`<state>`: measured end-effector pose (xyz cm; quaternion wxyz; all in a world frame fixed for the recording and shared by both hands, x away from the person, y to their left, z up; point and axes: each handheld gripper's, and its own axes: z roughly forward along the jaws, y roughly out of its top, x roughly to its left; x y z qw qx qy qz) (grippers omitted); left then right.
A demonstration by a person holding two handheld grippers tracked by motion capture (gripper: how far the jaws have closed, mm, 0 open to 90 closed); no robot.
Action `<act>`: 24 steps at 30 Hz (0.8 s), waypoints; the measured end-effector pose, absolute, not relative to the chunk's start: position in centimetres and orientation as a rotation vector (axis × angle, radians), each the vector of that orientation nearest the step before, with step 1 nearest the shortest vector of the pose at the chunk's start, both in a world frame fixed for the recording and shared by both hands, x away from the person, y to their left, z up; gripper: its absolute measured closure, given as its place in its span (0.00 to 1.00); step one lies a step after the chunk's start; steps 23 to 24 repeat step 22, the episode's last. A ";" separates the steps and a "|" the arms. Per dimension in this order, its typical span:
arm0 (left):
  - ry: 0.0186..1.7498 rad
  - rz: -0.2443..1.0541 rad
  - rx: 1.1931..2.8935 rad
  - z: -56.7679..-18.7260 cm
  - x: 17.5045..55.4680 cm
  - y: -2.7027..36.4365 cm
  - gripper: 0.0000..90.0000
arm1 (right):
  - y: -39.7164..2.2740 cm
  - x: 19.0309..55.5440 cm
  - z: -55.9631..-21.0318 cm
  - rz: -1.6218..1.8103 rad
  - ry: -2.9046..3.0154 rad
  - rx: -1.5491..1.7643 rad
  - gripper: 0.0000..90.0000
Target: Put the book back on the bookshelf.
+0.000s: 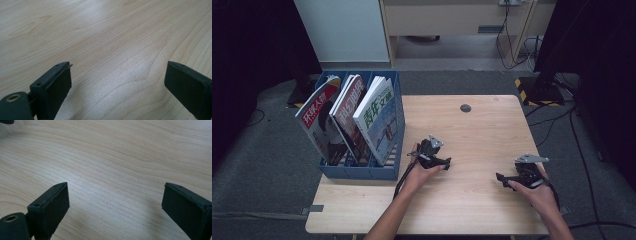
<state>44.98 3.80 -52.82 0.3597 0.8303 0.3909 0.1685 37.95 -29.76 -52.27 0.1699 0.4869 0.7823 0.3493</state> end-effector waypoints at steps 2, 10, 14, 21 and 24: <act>1.012 0.431 2.153 -53.1 45.0 3.7 0.07 | -29.7 38.0 -52.3 0.989 2.225 1.382 0.09; 1.017 0.420 2.169 -53.7 44.9 3.4 0.05 | -29.7 37.9 -52.4 0.982 2.224 1.388 0.09; 1.019 0.420 2.170 -53.7 44.9 3.4 0.05 | -29.7 37.9 -52.5 0.978 2.224 1.386 0.09; 1.033 0.424 2.165 -53.8 44.8 3.6 0.04 | -29.6 37.8 -52.7 0.951 2.212 1.407 0.08; 1.031 0.422 2.166 -53.8 44.8 3.6 0.04 | -29.6 37.9 -52.8 0.938 2.210 1.409 0.08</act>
